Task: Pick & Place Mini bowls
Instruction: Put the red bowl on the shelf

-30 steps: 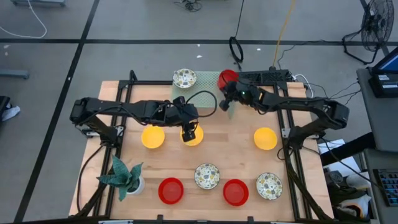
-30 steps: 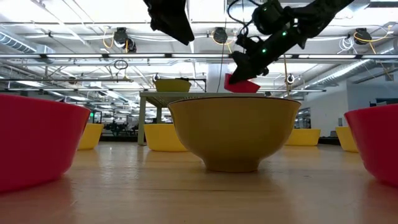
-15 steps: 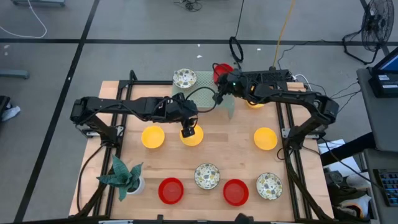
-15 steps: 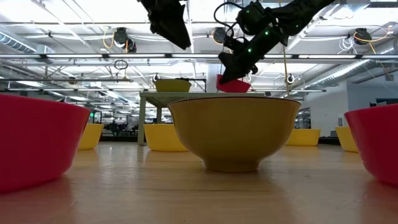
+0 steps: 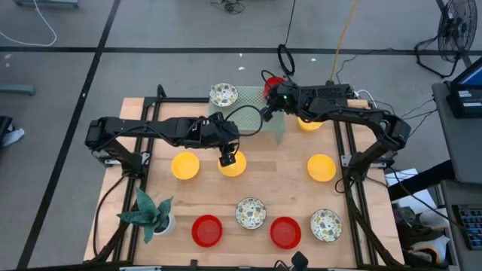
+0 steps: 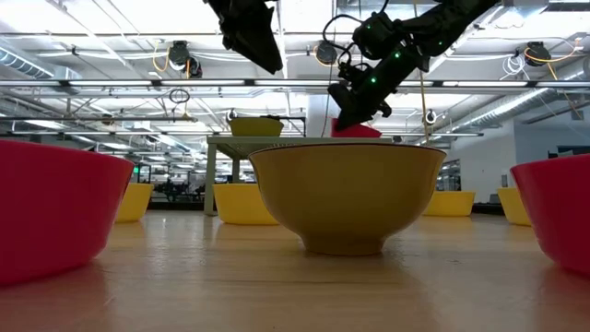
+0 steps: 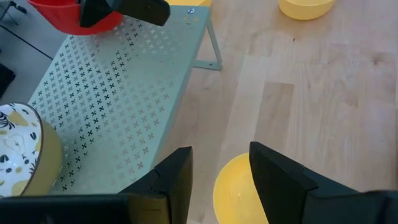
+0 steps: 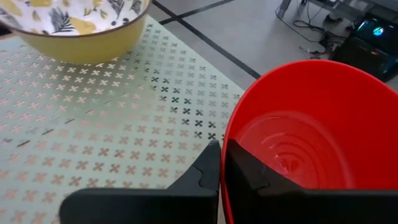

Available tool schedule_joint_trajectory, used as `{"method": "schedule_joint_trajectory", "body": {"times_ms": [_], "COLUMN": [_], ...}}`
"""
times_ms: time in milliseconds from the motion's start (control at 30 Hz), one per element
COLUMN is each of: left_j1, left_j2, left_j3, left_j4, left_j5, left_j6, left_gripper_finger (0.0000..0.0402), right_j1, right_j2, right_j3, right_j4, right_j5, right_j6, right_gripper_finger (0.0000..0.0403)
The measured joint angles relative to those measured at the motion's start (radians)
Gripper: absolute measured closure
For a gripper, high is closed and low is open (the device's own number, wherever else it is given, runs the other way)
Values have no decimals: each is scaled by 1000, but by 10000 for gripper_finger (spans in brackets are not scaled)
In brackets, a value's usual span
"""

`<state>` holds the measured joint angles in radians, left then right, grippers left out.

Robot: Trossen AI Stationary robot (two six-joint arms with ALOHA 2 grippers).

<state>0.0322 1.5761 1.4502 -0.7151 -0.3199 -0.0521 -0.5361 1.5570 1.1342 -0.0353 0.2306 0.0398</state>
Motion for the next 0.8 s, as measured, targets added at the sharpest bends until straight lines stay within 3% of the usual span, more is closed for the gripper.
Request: {"method": "schedule_joint_trajectory", "body": {"times_ms": [400,500,800], "left_j1": [0,0,0], "left_j2": [0,0,0], "left_j3": [0,0,0], "left_j4": [0,0,0], "left_j5": [0,0,0], "left_j6": [23,28,31], "left_gripper_finger": [238,238,238], "right_j1": [1,0,1], "right_j2": [0,0,0], "right_j3": [0,-1,-2], "right_j4": [9,8,67], "right_j5": [-3,-53,-75], "right_j6": [-33,-37,-79], "right_gripper_finger": [398,395,303]}}
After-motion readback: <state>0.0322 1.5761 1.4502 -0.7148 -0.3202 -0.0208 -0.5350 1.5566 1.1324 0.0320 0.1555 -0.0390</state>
